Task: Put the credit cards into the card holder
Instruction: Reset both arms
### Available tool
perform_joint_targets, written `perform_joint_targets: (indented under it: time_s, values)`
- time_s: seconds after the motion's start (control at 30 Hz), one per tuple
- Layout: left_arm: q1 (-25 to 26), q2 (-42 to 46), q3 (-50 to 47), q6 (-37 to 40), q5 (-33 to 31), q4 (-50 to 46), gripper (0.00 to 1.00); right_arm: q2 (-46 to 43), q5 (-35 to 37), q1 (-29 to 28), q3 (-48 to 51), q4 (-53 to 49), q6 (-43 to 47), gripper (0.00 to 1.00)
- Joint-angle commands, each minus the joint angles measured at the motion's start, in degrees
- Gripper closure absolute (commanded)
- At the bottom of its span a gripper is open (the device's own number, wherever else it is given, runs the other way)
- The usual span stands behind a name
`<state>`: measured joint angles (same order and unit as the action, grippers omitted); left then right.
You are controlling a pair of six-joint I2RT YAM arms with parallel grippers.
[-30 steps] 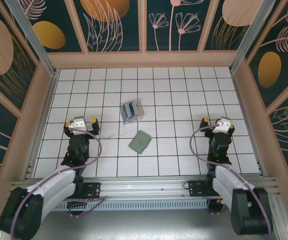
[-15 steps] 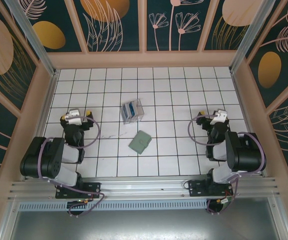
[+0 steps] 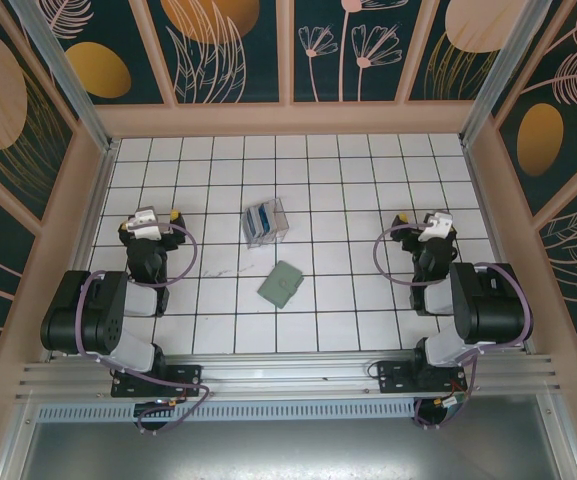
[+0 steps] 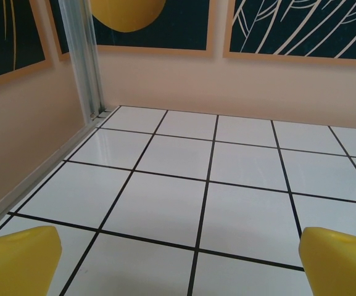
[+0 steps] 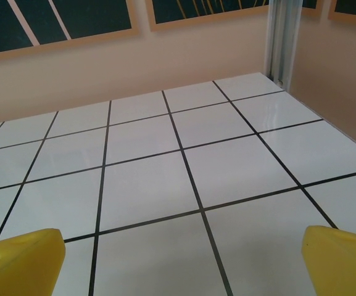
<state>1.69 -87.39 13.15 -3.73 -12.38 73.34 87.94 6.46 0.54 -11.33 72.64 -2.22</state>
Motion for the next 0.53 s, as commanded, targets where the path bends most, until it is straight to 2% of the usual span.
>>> perform_joint_targets:
  time_s: [0.0, 0.1, 0.2, 0.5]
  values:
    - [-0.4, 0.3, -0.1, -1.1, 0.8, 0.6, 0.01, 0.2, 0.9, -0.2, -1.2, 0.4, 0.1, 0.01]
    - [-0.4, 0.3, -0.2, -1.1, 0.8, 0.6, 0.01, 0.3, 0.8, -0.1, -1.2, 0.4, 0.1, 0.01]
    - [-0.4, 0.3, -0.1, -1.1, 0.8, 0.6, 0.01, 0.2, -2.3, 1.1, -1.5, -0.4, -0.2, 0.01]
    - [-0.4, 0.2, -0.1, -1.1, 0.8, 0.6, 0.01, 0.2, -2.5, 1.1, -1.3, -0.1, -0.2, 0.01]
